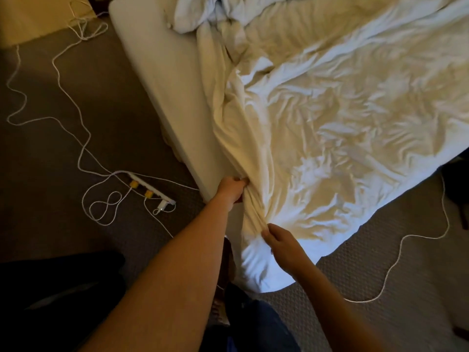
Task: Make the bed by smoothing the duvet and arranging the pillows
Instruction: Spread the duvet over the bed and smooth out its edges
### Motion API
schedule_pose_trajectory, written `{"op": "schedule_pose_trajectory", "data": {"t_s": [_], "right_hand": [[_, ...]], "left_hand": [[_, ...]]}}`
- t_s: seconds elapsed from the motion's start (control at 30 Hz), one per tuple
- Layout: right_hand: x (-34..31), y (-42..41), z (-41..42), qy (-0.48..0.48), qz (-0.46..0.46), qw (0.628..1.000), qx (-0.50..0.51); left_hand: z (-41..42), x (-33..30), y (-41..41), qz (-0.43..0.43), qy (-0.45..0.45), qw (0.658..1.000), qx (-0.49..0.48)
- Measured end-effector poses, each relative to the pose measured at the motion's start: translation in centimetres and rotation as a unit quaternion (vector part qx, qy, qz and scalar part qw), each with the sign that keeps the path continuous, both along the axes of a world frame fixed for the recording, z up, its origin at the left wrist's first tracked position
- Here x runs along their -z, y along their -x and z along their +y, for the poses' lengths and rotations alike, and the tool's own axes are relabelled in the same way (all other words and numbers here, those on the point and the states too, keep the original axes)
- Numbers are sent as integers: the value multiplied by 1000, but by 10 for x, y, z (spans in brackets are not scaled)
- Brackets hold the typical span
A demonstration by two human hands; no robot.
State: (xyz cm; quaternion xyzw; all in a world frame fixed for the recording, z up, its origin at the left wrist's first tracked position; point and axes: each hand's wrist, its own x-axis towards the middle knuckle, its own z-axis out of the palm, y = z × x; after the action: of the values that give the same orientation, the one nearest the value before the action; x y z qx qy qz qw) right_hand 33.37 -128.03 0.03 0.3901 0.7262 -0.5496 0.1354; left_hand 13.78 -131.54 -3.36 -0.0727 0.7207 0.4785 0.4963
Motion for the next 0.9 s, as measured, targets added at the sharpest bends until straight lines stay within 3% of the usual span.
{"op": "schedule_pose_trajectory", "data": {"t_s": [0.1,0.17,0.27,0.4,0.47,0.53,0.67,0.9], "right_hand": [[-6,8,6,-25,-27,999,-29],[-5,18,10,-39,-52,997,-49],[-5,37,3,-77,-69,993,-52],[-21,73,-20,-120,44,992,23],[-30,96,-33,-137,74,988,-7],[-33,115,-46,-202,46,978,-35],[-34,140,-56,-299,-11,954,12],[-52,147,-45,-232,-34,962,138]], "left_hand": [[-16,-6,18,171,60,981,67],[-34,-19,27,221,65,971,59],[-57,-42,39,211,37,977,16],[-71,-63,54,193,4,981,10],[-74,-70,59,167,-4,986,26],[-73,-76,64,167,-7,985,54],[-68,-90,79,227,-7,954,198],[-55,-90,115,306,-84,880,353]]}}
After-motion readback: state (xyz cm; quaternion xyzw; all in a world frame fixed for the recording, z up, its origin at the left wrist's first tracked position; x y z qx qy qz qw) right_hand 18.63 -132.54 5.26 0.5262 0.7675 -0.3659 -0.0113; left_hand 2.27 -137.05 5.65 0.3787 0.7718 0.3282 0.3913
